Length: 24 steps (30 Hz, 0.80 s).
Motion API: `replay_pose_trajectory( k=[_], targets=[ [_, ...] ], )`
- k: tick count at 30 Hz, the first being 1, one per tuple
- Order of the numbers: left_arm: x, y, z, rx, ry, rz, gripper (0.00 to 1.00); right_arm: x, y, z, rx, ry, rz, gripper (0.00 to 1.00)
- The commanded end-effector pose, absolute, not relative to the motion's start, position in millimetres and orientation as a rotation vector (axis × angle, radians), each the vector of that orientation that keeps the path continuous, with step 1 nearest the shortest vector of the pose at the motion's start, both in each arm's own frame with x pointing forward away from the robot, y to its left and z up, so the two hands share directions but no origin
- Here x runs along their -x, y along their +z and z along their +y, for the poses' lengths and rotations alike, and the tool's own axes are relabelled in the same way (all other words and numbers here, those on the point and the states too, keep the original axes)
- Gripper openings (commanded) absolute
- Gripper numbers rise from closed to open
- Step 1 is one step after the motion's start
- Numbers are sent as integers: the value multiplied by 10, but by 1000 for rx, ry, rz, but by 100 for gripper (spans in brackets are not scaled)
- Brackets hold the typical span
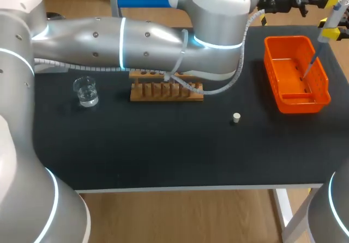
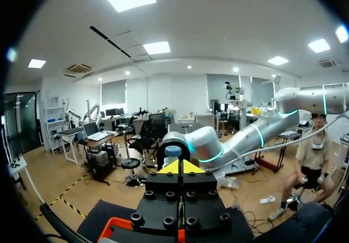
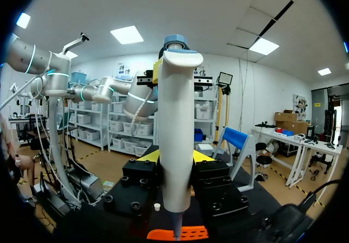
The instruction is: Invert the test tube, pick up the pipette, mount the tip to pipette, aspirate from beaker and dispense into the tube, eject the tip, return the pipette, and cap with the stopper.
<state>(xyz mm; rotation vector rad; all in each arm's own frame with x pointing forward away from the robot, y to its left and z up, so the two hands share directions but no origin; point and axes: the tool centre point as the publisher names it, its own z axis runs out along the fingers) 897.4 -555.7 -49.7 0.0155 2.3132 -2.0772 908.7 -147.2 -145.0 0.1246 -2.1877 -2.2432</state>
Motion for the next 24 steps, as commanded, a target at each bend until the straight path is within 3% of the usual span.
replay_pose_trajectory(
  k=[1,24],
  targets=[
    [-8984,-538,-5618,-13,-2162,2226,0,-9097,-1452,-1490,-131,-2240,-2186,0],
    [-9046,-543,-5684,-17,-2164,2213,0,-9097,-1452,-1490,-131,-2240,-2186,0]
  ],
)
